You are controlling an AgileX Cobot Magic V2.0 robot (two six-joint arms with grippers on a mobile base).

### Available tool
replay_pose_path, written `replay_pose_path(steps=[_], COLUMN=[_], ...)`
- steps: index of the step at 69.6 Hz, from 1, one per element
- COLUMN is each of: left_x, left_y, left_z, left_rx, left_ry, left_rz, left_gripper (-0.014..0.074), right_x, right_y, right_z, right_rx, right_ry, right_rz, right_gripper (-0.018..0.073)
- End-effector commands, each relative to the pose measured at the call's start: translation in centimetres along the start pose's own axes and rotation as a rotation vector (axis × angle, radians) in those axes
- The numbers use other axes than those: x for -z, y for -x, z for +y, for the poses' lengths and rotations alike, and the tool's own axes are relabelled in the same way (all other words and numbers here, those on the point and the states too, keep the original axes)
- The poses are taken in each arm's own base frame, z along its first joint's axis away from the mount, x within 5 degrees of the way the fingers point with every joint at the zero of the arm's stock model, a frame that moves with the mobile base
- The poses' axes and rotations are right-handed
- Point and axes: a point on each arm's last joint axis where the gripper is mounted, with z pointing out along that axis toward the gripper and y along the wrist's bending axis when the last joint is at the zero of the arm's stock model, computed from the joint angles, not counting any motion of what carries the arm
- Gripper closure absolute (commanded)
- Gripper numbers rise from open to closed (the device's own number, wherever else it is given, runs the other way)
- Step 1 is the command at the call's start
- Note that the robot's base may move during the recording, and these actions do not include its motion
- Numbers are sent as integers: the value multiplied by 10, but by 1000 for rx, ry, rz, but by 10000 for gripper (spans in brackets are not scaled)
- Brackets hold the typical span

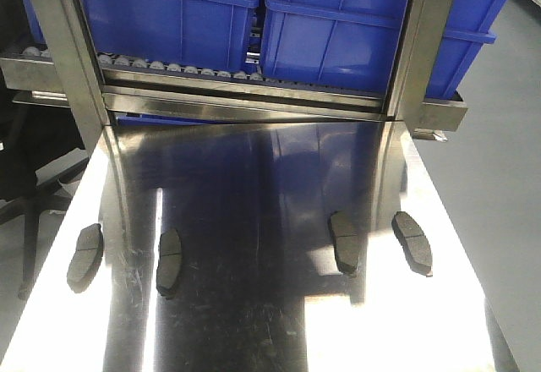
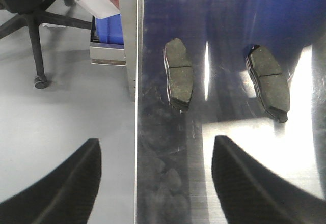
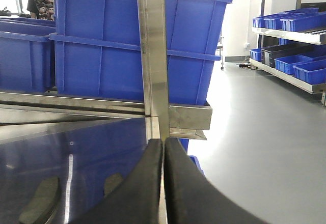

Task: Move and align brake pads A on conveyor
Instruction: 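Lower the left gripper onto the brake pad nearest it and close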

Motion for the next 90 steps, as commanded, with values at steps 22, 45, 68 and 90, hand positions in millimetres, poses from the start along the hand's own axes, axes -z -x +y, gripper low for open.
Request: replay_pose_path(steps=[22,45,68,90], left_x=[-51,-135,-197,-218], left_y=[76,96,95,95], left_z=[-25,-48,-50,-51], left_rx=[-51,-115,-44,33], left_ry=[-191,-124,-45,-19], left_rz=[166,337,437,478], left_gripper=[125,125,125,125], right_x=[1,1,1,1], right_y=[4,4,4,4], right_z=[1,1,1,1], right_rx=[9,9,9,9], right_ry=[9,8,8,8], right_rz=[-75,-74,-74,-74], right_gripper=[568,568,568,568])
